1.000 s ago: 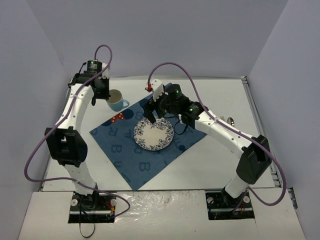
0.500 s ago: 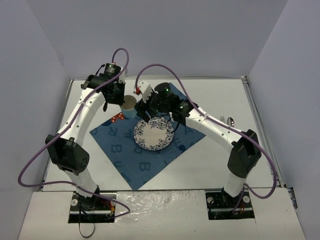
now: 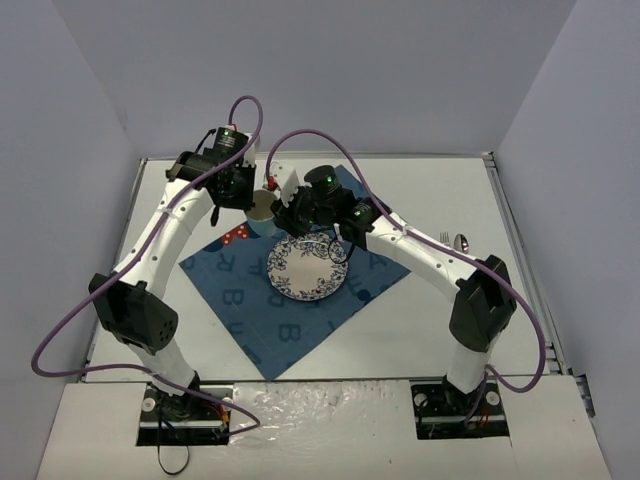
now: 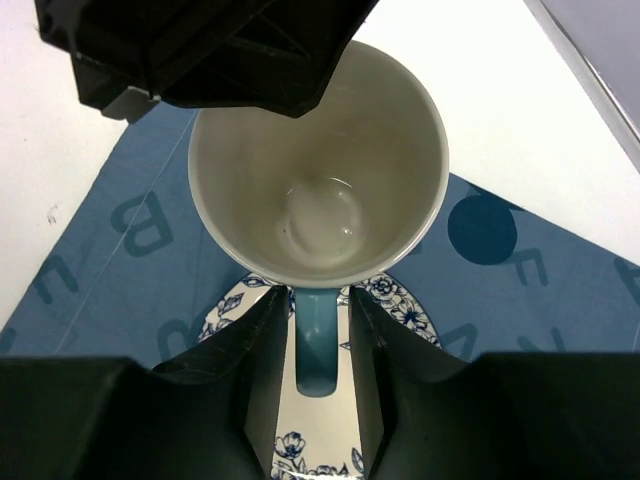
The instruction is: Set the dinner table for one person
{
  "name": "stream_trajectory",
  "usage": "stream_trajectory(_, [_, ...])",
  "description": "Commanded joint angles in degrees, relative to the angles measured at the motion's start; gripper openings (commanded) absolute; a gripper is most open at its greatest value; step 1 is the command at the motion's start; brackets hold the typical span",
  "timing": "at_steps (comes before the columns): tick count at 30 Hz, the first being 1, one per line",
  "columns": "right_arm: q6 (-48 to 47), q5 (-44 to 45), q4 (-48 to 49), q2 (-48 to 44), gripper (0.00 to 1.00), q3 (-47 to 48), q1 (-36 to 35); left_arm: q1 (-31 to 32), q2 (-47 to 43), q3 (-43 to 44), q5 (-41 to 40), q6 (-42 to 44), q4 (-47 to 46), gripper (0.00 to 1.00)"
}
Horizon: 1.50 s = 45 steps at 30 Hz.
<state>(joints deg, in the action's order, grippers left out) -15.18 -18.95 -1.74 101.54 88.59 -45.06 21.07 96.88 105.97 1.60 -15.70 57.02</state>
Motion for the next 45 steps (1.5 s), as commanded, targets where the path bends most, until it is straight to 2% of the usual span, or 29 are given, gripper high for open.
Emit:
stream_trajectory(1, [-0.7, -0.4, 2.4, -1.0, 0.13, 3.0, -0.3, 0.9, -4.7, 2.8, -0.2, -1.2, -2.1, 0.00])
stream_trajectory(3, [-0.9, 0.0, 2.4, -1.2, 0.04, 3.1, -0.3, 1.0, -4.8, 2.4, -0.7, -1.1, -2.3, 0.00])
stream_trajectory(7, [-2.1, 1.7, 2.6, -1.3, 0.00, 2.4, 0.2, 0.9, -5.4, 1.0, -2.1, -1.7, -2.6, 0.27])
stream_trajectory(8, [-2.9, 2.0, 2.6, -1.4, 0.00, 1.9, 0.6, 0.8, -5.7, 0.2, -2.8, -2.1, -2.9, 0.40])
stream_trajectory(11, [-4.8, 3.0, 3.2, -2.1, 0.00, 0.4, 1.7, -0.1, -7.1, -0.6, -5.1, -2.1, -3.6, 0.65])
stream_trajectory(14, [-6.2, 2.6, 5.0, -3.0, 0.00, -0.8, 5.2, -2.6, -10.6, -2.8, -6.4, -2.0, -4.6, 0.82])
stream_trajectory(18, [-7.0, -1.4, 8.5, -3.1, 0.00, -1.9, 11.7, -7.4, -17.2, -11.5, -6.3, -2.4, -11.0, 0.95])
stream_trajectory(25, [-9.3, -6.9, 14.9, 4.1, 0.00, 1.2, 21.9, -11.2, -32.1, -35.2, -3.7, -3.6, -24.0, 0.97])
stream_trajectory(30, [-10.4, -9.3, 15.9, 13.0, 0.00, 9.9, 26.2, -11.6, -36.5, -49.5, -2.5, -3.9, -30.1, 0.97])
stream_trajectory(37, [-11.1, -10.5, 16.1, 23.5, 0.00, 20.0, 29.2, -11.6, -37.6, -55.3, -2.7, -2.4, -35.6, 0.97])
stream_trajectory(45, [-10.1, -14.1, 16.6, 28.2, 0.00, 25.3, 30.3, -11.5, -37.3, -57.5, -3.5, -2.0, -36.4, 0.97])
